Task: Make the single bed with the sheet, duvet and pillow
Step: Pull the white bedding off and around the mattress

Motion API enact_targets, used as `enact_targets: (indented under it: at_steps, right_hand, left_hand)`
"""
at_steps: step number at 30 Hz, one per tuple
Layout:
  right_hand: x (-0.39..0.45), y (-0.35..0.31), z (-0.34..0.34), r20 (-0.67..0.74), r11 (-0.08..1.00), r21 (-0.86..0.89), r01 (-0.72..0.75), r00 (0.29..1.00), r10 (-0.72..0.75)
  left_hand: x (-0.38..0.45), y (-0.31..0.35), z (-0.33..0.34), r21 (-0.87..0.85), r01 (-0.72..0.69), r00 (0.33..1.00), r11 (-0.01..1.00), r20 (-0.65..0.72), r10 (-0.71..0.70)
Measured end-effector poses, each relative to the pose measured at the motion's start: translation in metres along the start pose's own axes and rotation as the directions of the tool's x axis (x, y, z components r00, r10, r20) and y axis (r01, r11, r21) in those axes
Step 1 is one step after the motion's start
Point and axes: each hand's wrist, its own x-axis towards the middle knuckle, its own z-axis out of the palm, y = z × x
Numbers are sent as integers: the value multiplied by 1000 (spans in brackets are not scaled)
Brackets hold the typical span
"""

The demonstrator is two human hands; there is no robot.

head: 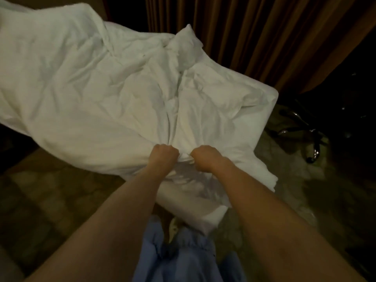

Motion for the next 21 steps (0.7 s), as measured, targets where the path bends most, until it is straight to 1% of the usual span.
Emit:
enact_targets:
  at_steps: [2, 6, 9, 12, 14, 15, 16, 17, 18, 19, 20, 21]
  right_hand:
    - [-24, -21, -8, -12, 999, -3, 46, 999, -46]
    - [-49, -41, -38, -148, 987, -135, 93, 983, -113]
    - [-58, -44, -57, -258, 965, -248, 88, 954, -153]
    - [-64, -40, -50, -294, 959, -279, 41, 947, -126]
    - [-64, -40, -18, -242, 974, -226, 15, 968, -71]
    - [-66, -42, 5, -145, 980, -196, 19, 988, -49]
    - [-70, -46, 30, 1, 982, -181, 49, 999, -50]
    - [-77, -48, 55, 160, 980, -179, 90, 985, -61]
    - [-82, -46, 76, 280, 975, -194, 110, 959, -53]
    - [-84, -38, 88, 325, 967, -229, 109, 945, -30]
    - [-84, -26, 90, 301, 963, -255, 84, 954, -4]
    - [-81, -12, 85, 235, 963, -266, 46, 972, 18]
  left_hand:
    - [-32, -7, -9, -15, 28, 1000, 999, 1, -28]
    - [-67, -20, -41, -44, 134, 990, 990, -40, -136]
    - [-75, -23, -56, -44, 194, 977, 980, -85, -197]
    - [-73, -17, -57, -30, 198, 977, 980, -79, -199]
    - [-74, 3, -39, -37, 164, 986, 986, -5, -165]
    - [-76, 17, -24, -29, 126, 990, 992, 68, -124]
    - [-81, 32, -7, -10, 76, 985, 997, 153, -74]
    - [-87, 47, 9, 12, 29, 971, 1000, 237, -31]
    - [-90, 57, 23, 29, 6, 954, 1000, 299, -15]
    - [-90, 63, 30, 37, 6, 944, 999, 329, -18]
    - [-87, 63, 32, 36, 12, 943, 999, 331, -23]
    - [-84, 61, 30, 33, 18, 949, 999, 315, -28]
